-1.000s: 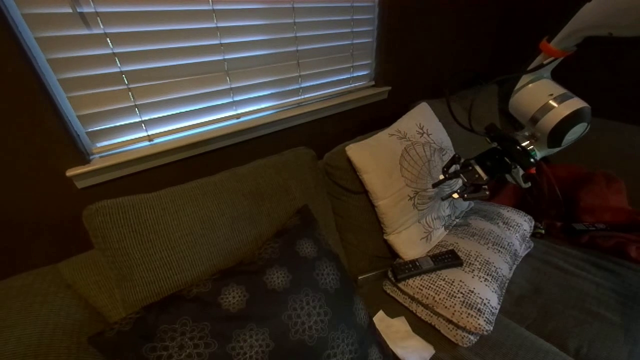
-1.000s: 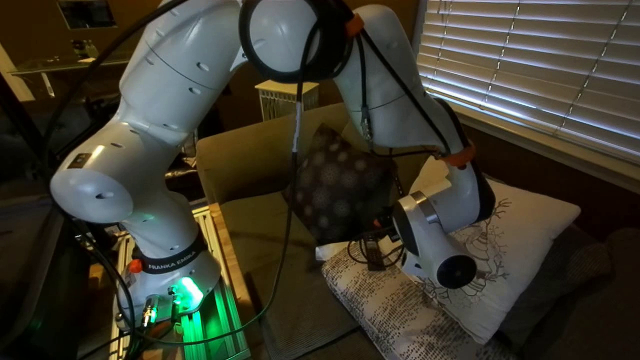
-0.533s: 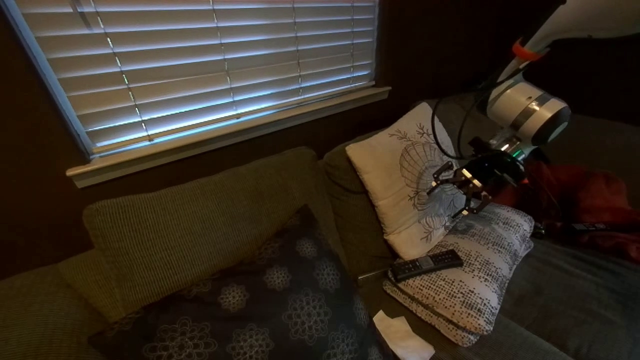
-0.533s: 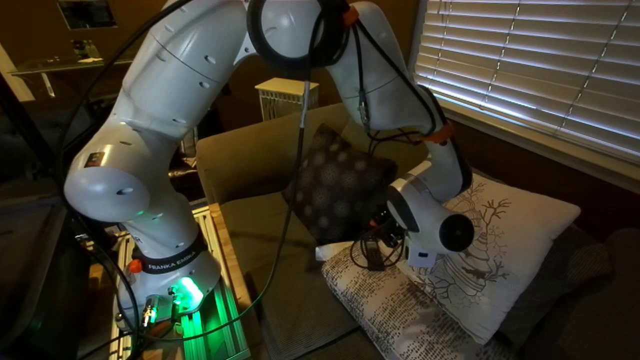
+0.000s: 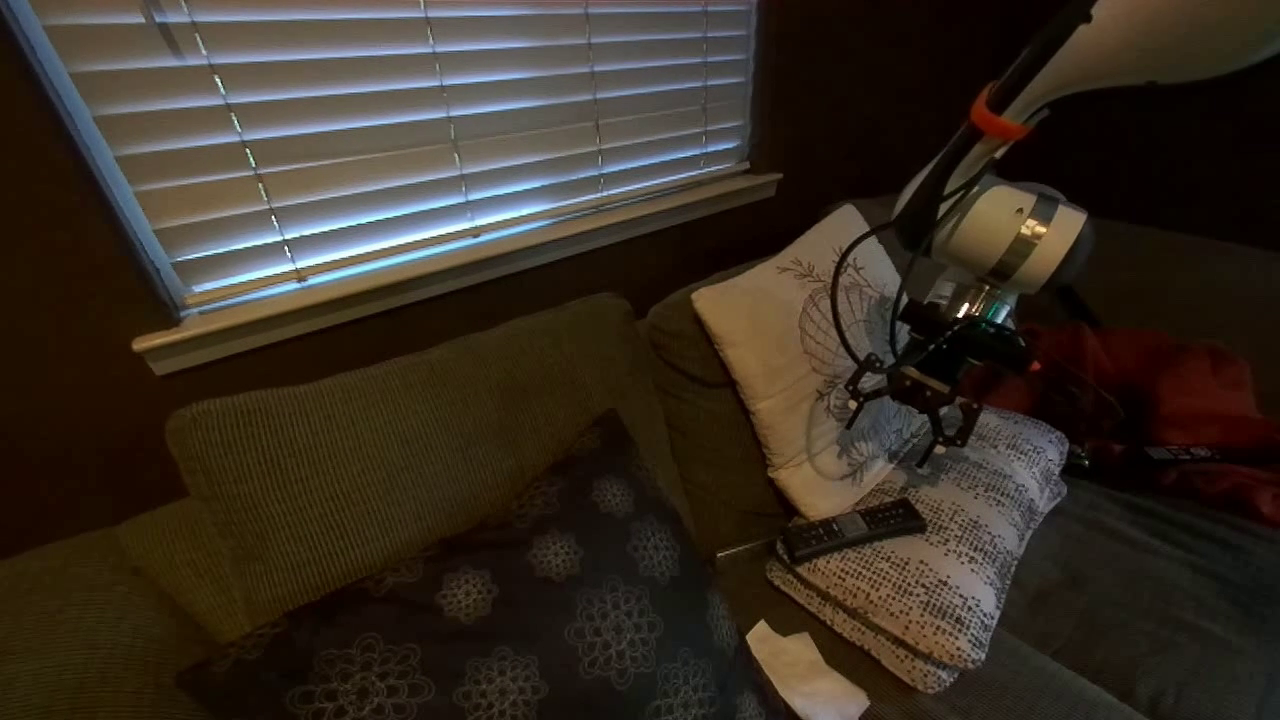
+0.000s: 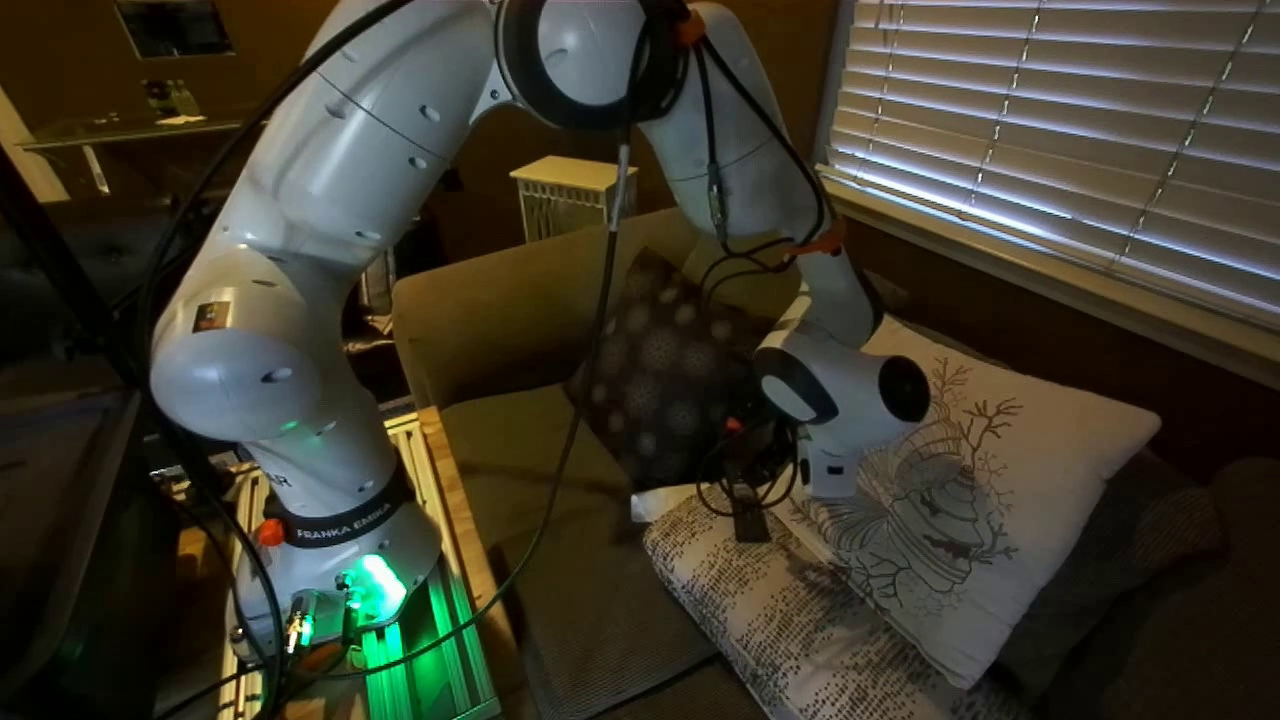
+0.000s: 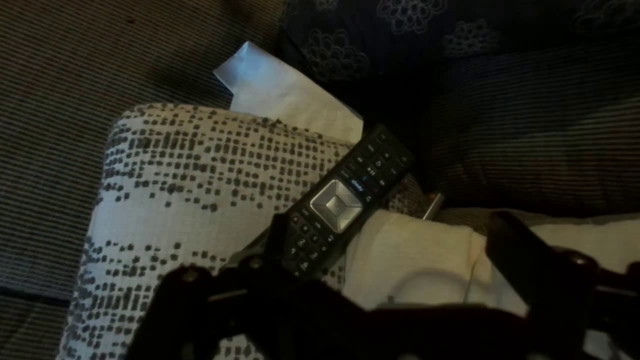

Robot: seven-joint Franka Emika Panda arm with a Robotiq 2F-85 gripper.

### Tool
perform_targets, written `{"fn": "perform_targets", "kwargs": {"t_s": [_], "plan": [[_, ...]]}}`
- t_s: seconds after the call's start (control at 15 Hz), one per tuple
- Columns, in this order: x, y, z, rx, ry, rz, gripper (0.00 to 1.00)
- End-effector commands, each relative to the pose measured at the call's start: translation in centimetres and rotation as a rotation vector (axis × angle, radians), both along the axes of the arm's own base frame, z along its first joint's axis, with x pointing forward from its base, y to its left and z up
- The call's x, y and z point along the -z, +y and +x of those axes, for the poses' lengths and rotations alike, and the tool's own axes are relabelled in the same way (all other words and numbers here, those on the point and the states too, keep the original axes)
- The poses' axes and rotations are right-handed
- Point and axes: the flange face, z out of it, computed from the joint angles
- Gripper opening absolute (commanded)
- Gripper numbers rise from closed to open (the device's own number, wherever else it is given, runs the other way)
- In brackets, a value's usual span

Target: Pick up the remote on top of the pillow

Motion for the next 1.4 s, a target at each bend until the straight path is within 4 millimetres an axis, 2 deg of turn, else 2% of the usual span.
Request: {"fn": "perform_targets", "kwargs": {"t_s": [0.0, 0.47, 0.87, 1.13, 1.33], "plan": [[-0.7, 1.3, -0.2, -0.159, 0.023, -0.085, 1.0], [-2.6, 4.1, -0.7, -0.49, -0.045, -0.253, 1.0], [-4.9, 6.3, -0.6, -0.704, -0.193, -0.439, 1.0], [-6.2, 7.3, -0.5, -0.744, -0.277, -0.524, 1.0], [-7.6, 8.3, -0.7, -0.723, -0.321, -0.517, 1.0]]}}
